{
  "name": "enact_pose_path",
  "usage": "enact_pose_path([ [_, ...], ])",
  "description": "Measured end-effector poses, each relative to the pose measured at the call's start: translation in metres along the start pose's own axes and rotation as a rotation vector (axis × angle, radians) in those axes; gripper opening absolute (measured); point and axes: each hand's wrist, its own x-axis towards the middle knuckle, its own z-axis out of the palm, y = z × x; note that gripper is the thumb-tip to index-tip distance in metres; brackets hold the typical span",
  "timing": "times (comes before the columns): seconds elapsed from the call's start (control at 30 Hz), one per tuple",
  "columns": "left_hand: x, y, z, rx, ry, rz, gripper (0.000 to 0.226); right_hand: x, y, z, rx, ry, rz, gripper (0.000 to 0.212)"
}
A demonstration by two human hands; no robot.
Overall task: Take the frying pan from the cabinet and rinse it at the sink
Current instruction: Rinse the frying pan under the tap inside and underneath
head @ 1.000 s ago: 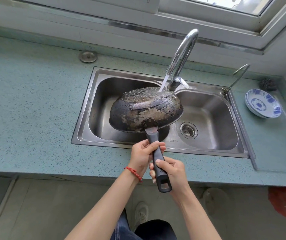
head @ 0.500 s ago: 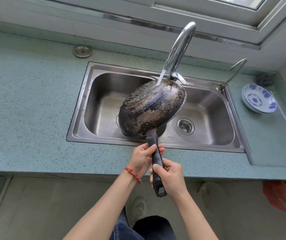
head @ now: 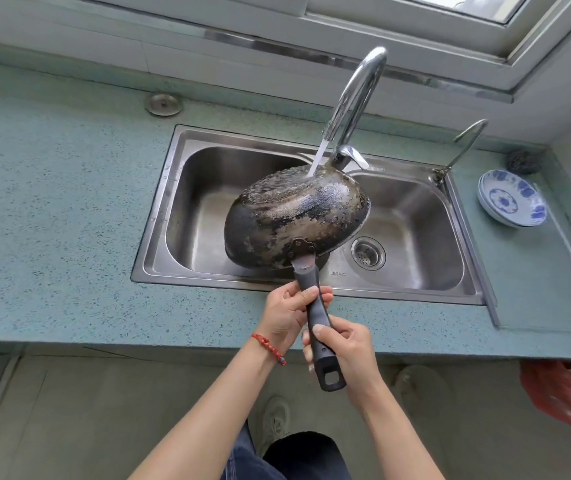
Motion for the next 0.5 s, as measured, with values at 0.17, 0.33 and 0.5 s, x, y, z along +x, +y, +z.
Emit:
enact_pose_path([
  [0.17,-0.005,0.002,0.001,-0.062,-0.006,0.017,0.014,-0.002,-0.001,0.004,0.16,-0.082,0.012,0.014],
  [0.33,-0.007,0.003,-0.001,0.155,0.057,0.124,0.014,-0.001,0.0,0.001,0.201,-0.177,0.058,0.015],
  [0.5,-0.011,0.005,-0.001,0.362,0.062,0.251,0.009,0.004,-0.013,-0.009,0.058,-0.282,0.082,0.02],
])
